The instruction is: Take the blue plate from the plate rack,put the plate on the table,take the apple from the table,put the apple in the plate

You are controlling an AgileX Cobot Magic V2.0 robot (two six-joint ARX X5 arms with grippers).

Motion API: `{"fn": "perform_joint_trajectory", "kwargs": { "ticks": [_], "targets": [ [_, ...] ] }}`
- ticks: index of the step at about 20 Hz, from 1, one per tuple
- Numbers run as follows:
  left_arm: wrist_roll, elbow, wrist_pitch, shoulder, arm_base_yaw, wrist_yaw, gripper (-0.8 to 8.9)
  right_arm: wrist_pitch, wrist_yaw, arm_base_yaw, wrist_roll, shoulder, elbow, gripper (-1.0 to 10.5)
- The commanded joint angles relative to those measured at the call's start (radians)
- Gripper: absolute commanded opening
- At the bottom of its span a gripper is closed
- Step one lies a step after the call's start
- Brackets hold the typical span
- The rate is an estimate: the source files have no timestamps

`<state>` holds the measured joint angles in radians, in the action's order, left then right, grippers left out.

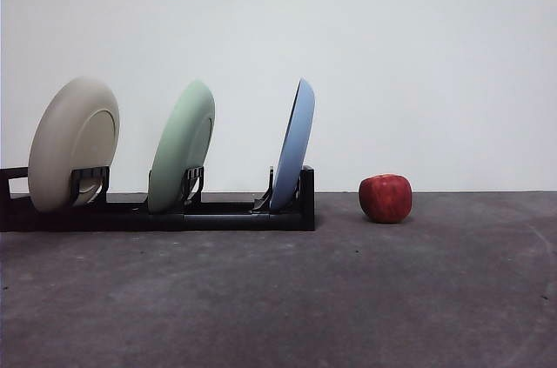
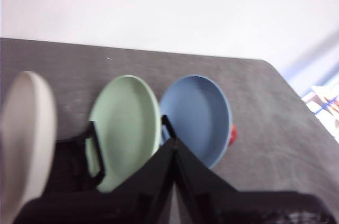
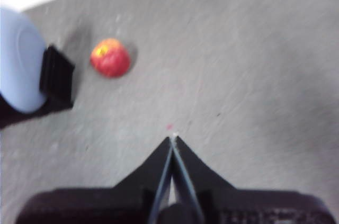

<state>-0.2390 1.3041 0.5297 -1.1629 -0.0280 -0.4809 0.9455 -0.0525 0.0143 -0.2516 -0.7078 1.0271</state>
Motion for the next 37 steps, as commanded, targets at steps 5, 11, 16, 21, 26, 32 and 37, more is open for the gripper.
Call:
{"fn": "perform_joint_trajectory", "kwargs": {
  "ticks": [5, 11, 16, 21, 26, 32, 37],
  "targets": [
    [0.014, 0.014, 0.002, -0.232, -0.095, -0.124, -0.05, -0.015, -0.228, -0.001, -0.008, -0.201, 0.002, 0.0],
    [0.015, 0.137, -0.051, -0.460, -0.274, -0.122, -0.06, -0.076, -0.314, -0.010, -0.008, -0.381, 0.002, 0.0],
    [0.040, 0.444, 0.017, -0.686, -0.370, -0.117, -0.06, -0.091, -0.314, -0.015, -0.011, -0.435, 0.002, 0.0],
    [0.014, 0.776, 0.182, -0.903, -0.419, -0.016, 1.51, -0.091, -0.314, -0.015, -0.011, -0.435, 0.002, 0.0],
    [-0.002, 0.834, 0.210, -0.951, -0.435, 0.094, 2.56, -0.084, -0.314, -0.015, -0.011, -0.435, 0.002, 0.0],
    [-0.020, 0.834, 0.220, -0.966, -0.460, 0.179, 2.56, -0.084, -0.314, -0.015, -0.011, -0.435, 0.002, 0.0],
    [-0.016, 0.834, 0.248, -1.002, -0.483, 0.202, 2.56, -0.076, -0.314, -0.015, -0.011, -0.435, 0.002, 0.0]
  ]
}}
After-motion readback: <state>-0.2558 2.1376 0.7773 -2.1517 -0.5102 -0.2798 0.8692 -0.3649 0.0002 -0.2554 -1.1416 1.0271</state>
